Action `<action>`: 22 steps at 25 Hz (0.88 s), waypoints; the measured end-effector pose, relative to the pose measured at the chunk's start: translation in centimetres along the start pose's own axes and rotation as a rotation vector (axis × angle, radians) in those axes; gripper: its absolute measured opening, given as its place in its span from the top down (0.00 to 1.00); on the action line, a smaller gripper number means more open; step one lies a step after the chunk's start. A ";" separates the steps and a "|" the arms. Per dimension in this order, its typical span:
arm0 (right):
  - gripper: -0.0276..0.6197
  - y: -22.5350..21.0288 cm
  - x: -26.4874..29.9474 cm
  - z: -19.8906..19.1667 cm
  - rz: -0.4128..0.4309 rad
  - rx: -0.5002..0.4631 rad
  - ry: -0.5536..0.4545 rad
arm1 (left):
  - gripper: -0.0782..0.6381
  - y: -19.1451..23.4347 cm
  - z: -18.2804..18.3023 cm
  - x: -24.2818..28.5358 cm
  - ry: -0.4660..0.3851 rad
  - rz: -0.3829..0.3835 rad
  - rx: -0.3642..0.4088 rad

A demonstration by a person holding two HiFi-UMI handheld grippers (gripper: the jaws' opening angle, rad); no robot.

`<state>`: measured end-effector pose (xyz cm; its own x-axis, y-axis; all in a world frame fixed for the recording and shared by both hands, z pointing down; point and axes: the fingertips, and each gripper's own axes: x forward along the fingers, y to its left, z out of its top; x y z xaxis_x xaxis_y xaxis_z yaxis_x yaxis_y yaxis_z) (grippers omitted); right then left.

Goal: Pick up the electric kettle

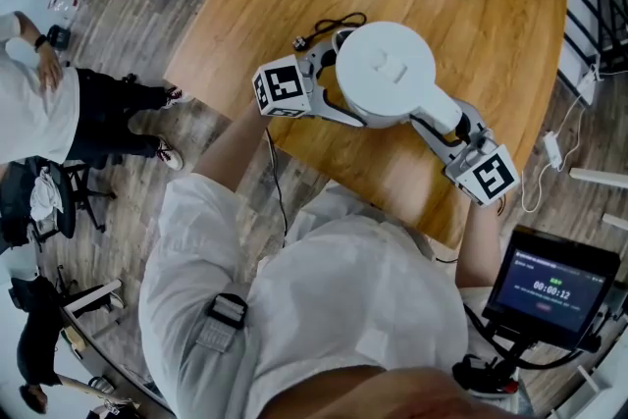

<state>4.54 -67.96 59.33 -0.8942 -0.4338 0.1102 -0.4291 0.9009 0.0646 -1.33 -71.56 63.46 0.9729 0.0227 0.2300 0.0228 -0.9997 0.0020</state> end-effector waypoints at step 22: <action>0.72 2.9 -15.7 20.6 -0.116 -0.076 -0.046 | 0.08 -8.2 25.3 4.8 -0.006 -0.093 0.106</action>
<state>14.74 -58.27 37.33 -0.8446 -0.5329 0.0523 -0.5210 0.8404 0.1494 8.96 -63.19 39.92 0.9668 0.1159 0.2275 0.1372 -0.9873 -0.0798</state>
